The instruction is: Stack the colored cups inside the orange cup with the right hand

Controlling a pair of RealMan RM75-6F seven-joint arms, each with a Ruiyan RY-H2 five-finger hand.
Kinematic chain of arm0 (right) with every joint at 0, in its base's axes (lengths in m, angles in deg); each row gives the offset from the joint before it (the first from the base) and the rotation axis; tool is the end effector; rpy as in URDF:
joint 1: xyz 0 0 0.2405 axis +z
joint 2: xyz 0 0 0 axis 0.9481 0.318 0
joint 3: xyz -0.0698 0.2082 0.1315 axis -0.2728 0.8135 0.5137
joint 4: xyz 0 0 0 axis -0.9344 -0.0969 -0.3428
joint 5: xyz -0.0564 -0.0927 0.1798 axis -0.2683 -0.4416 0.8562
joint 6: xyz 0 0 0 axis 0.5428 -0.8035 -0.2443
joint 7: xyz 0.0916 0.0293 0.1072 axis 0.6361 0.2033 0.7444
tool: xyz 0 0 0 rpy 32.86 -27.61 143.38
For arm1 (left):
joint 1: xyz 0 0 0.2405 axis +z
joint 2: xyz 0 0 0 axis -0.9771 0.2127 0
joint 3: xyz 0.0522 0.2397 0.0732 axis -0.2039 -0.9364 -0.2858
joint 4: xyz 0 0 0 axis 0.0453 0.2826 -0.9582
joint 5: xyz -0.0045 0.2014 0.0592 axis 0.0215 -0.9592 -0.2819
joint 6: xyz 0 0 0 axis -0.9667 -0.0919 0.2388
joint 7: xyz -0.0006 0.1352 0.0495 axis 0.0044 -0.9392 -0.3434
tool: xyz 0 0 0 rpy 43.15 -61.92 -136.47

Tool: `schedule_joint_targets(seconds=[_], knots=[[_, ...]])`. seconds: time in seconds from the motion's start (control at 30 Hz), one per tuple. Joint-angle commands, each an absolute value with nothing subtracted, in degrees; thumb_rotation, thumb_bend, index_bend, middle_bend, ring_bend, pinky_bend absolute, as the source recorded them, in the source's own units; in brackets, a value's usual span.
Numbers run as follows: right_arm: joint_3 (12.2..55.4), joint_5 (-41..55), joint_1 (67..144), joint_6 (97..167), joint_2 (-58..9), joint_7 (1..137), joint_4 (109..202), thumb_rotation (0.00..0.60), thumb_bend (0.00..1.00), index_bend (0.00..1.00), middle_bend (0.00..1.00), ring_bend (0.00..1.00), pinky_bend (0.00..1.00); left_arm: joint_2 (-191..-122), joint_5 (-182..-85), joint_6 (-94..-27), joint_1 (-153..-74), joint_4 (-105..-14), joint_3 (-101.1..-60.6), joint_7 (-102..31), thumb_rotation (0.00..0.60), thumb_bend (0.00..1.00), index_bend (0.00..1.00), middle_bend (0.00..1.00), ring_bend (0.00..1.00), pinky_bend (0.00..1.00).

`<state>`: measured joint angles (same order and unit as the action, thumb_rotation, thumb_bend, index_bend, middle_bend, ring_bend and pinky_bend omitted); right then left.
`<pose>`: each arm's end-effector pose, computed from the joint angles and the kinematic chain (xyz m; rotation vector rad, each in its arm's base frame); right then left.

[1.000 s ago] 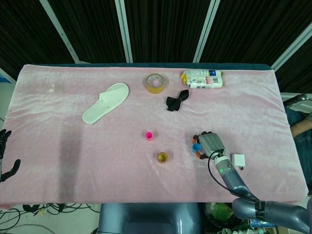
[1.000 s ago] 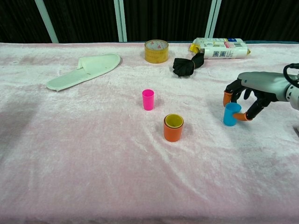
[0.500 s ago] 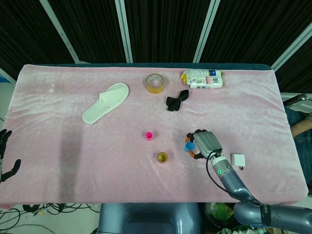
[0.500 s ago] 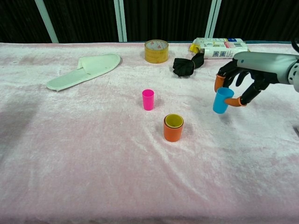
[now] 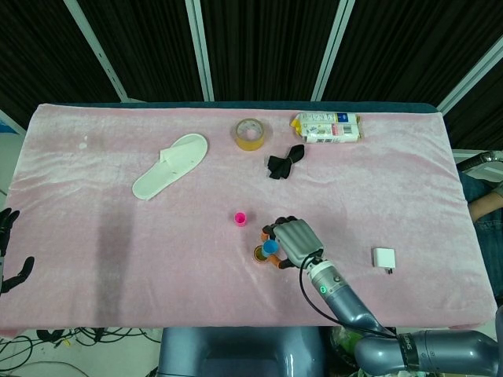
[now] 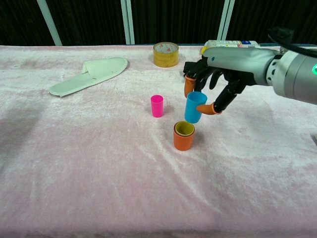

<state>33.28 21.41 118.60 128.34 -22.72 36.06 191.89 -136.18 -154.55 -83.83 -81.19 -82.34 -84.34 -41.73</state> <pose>-0.0802 -0.2948 0.0045 1.9409 -1.1138 0.9548 -0.3108 0.1790 0.1760 -1.3010 -0.8239 -0.8303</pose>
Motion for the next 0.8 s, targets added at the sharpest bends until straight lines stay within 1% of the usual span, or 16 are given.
schedule_joint_targets(seconds=[0.03,0.8], knots=[[32.83,21.56,118.99,129.19,-23.73,35.16,191.34,0.600,0.38,0.55,0.48,0.27,0.26,-136.15,-154.51,-83.83,-81.20,-82.31,-84.30,-41.61,0.600,0.34,0.07,0.05,0.00,0.01],[31.88,21.33,119.03,128.28,-27.04,37.59,186.91,0.600,0.38,0.56,0.48,0.27,0.26,-136.15,-154.52,-83.85,-81.16,-82.31,-84.34,-41.67,0.600,0.34,0.07,0.05,0.00,0.01]])
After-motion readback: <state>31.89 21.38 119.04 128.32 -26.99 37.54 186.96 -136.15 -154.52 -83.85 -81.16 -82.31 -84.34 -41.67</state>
